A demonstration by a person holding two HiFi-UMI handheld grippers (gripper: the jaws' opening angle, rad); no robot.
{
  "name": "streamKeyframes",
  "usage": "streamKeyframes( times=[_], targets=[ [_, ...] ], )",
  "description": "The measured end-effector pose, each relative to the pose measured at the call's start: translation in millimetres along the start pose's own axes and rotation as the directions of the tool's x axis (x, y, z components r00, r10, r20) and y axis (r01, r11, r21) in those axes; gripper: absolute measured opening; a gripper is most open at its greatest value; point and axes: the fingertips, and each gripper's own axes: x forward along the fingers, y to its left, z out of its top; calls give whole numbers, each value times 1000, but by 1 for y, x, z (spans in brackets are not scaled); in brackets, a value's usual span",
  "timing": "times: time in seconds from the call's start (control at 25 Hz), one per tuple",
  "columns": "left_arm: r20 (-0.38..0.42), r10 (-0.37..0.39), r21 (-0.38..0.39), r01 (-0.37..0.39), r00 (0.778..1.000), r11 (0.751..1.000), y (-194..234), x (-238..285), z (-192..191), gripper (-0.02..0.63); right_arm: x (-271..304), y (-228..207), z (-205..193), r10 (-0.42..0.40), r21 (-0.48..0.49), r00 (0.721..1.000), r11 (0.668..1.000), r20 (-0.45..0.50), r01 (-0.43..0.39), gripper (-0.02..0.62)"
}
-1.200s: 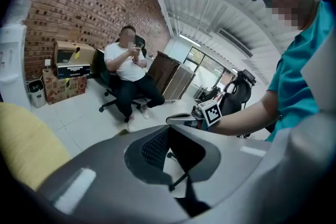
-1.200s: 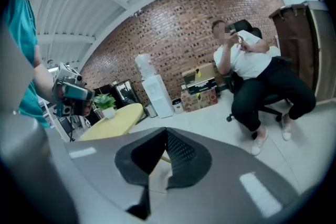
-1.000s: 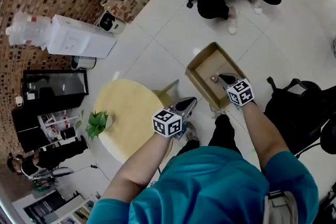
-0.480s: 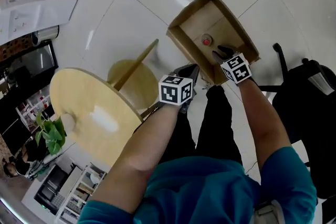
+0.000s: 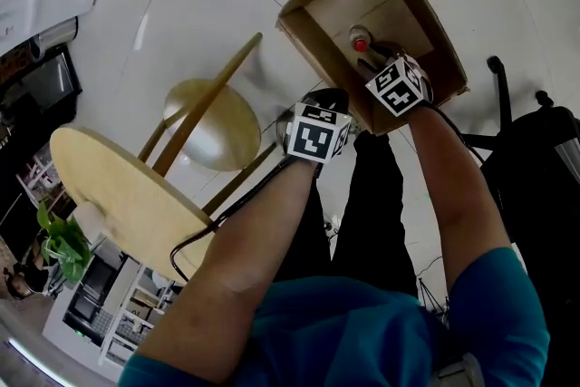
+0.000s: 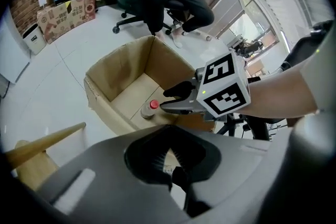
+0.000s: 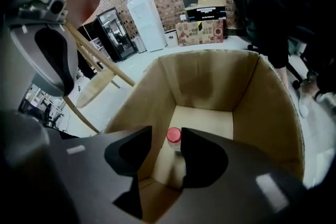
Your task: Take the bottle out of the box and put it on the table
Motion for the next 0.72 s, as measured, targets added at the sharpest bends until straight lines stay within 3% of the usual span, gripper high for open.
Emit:
streamKeyframes(
  times=[0.36, 0.72],
  targets=[
    [-29, 18, 64, -16, 999, 998, 36, 26, -21, 2, 46, 5, -25, -24, -57, 998, 998, -65, 20, 186],
    [-55, 22, 79, -17, 998, 997, 51, 47, -2, 2, 72, -1, -31, -41, -112, 994, 993, -103, 30, 187]
  ],
)
